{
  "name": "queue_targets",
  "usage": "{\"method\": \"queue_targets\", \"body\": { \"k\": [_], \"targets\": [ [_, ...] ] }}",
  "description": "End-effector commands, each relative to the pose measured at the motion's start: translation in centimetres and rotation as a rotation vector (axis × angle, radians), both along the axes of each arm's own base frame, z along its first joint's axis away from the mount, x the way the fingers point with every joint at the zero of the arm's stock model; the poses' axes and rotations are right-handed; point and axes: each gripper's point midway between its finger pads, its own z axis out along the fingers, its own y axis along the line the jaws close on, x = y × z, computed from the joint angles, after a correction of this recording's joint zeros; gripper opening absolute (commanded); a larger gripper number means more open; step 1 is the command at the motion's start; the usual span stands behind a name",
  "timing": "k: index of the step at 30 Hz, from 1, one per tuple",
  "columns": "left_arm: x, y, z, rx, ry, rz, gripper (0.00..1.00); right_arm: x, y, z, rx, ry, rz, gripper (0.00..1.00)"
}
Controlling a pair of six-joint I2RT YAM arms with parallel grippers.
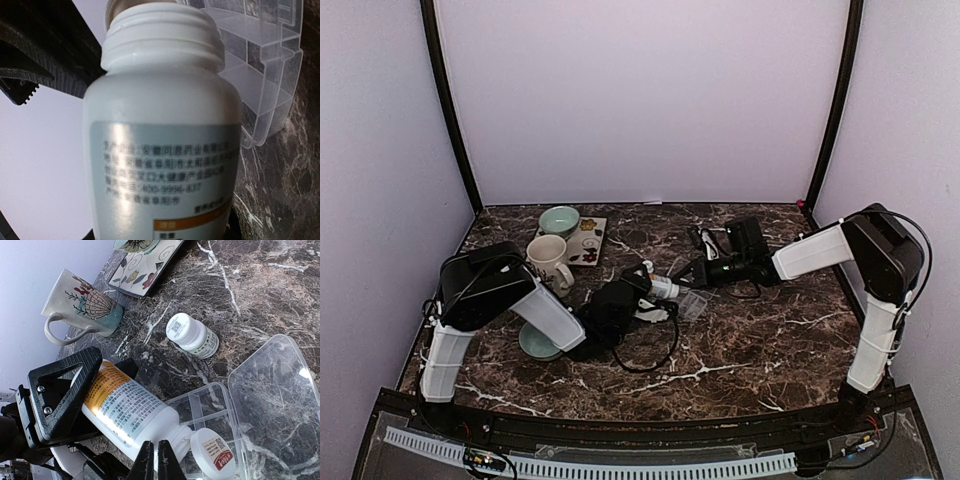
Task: Sort the pills into containers
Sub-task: Pour the pill into the compartment of the pill container.
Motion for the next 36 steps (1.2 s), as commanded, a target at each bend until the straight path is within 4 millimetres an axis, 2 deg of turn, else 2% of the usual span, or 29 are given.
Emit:
{"method": "queue_targets", "body": {
  "k": [1,11,16,20,36],
  "targets": [
    [0.3,-0.2,2.5,-0.056,-0.060,0.004,0.00,-0.3,0.3,1.3,0.026,-0.031,0.014,0.07],
    [-0.5,-0.4,2.7,-0.049,-0.058,-0.021,0.00,-0.5,0.0,1.4,0.016,-0.035,0.009,0.07],
    [-1.2,-0.6,1.9,-0.039,-0.034,-0.037,0.00,-0.6,-0.1,1.4,0.018,-0.038,0.006,0.07],
    [-1.6,-0.7,2.3,-0.051,-0.034,-0.040,0.00,-0.6,-0.1,1.6,0.019,-0.040,0.005,0.07],
    [-0.9,-1.3,2.5,-0.073,-0.031,-0.021,0.00,-0.9,-0.3,1.6,0.023,-0.042,0.001,0.07]
  ]
}}
